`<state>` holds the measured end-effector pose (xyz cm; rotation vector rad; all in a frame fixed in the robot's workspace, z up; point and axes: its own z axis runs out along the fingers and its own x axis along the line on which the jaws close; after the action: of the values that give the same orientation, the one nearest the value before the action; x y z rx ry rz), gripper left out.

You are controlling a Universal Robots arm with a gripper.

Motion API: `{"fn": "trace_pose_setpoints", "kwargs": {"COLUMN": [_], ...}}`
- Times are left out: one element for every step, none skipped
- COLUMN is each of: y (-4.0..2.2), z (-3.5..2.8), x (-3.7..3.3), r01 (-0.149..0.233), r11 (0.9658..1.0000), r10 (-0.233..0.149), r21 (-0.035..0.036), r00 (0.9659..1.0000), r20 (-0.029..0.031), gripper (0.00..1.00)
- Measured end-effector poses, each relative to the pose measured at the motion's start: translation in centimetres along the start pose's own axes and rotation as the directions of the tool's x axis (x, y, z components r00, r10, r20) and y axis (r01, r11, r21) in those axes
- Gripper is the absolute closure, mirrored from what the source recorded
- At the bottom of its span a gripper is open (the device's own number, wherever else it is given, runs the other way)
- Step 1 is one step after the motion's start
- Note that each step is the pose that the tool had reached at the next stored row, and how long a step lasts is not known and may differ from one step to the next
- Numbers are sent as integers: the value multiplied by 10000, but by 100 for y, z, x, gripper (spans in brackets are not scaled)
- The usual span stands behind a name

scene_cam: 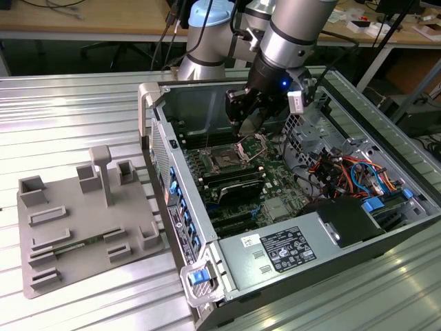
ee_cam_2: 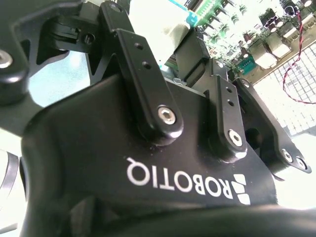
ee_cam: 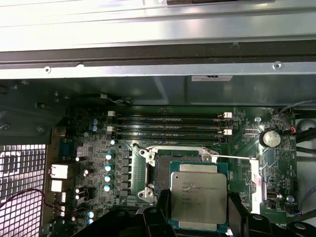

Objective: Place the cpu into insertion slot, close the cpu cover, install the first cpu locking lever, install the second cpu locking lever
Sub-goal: 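Place the cpu into insertion slot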

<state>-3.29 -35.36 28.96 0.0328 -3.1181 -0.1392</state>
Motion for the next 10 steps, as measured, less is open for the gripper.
{"fn": "trace_pose_setpoints", "kwargs": {"y": [0, 0, 0, -1, -1, -5, -8, -8, -8, -8], "z": [1, 2, 3, 6, 7, 55, 90, 91, 91, 94], "x": [0, 0, 0, 0, 0, -1, -1, -2, -2, -1], "r01": [0, -1, 0, 0, 0, 0, 0, 0, 0, -1], "r11": [10000, 10000, 10000, 10000, 10000, 10000, 10000, 10000, 10000, 10000], "r10": [0, 1, 0, 0, 0, 0, 0, 0, 0, 1], "r21": [0, 0, 0, 1, 0, 1, 0, 0, 1, 0], "r00": [10000, 10000, 10000, 10000, 10000, 10000, 10000, 10000, 10000, 10000], "r20": [0, -1, 0, 0, 0, 0, 0, 0, -1, -1], "gripper": [45, 45, 45, 45, 45, 45, 45, 45, 45, 45]}}
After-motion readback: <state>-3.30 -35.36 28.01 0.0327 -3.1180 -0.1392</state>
